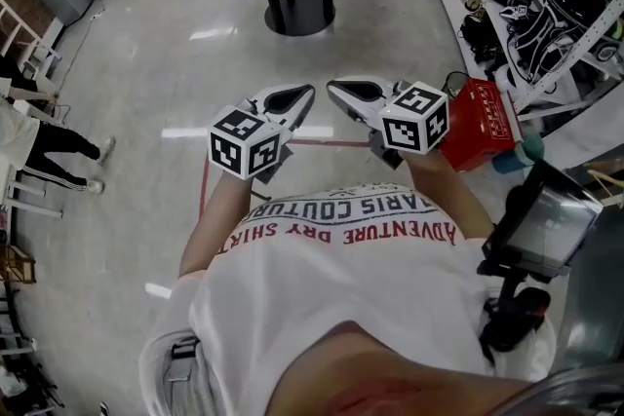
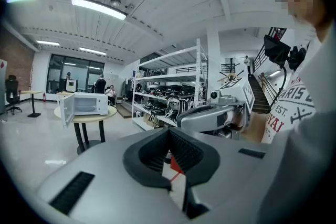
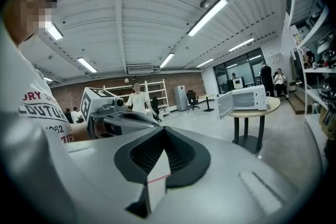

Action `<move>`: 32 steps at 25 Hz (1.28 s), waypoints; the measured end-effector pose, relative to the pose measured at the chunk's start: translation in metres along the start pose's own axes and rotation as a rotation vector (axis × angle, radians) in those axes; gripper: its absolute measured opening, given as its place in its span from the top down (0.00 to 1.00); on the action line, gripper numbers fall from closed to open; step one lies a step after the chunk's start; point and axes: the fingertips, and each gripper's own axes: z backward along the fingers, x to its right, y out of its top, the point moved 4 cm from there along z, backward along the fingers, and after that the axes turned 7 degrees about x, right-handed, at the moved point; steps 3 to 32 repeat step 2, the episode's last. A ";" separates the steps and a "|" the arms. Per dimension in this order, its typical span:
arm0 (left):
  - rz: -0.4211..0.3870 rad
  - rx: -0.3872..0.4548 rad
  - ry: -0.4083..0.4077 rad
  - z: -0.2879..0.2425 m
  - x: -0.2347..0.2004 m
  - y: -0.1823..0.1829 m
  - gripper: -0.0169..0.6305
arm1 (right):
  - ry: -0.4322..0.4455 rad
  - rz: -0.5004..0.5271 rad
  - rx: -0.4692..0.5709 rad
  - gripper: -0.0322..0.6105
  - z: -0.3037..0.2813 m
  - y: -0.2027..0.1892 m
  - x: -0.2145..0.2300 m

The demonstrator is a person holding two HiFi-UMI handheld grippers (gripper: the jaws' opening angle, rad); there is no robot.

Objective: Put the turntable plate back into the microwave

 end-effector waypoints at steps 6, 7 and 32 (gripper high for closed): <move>-0.004 -0.006 -0.002 0.000 0.003 0.009 0.97 | 0.002 -0.007 0.001 0.95 0.002 0.009 -0.002; -0.004 -0.006 -0.002 0.000 0.003 0.009 0.97 | 0.002 -0.007 0.001 0.95 0.002 0.009 -0.002; -0.004 -0.006 -0.002 0.000 0.003 0.009 0.97 | 0.002 -0.007 0.001 0.95 0.002 0.009 -0.002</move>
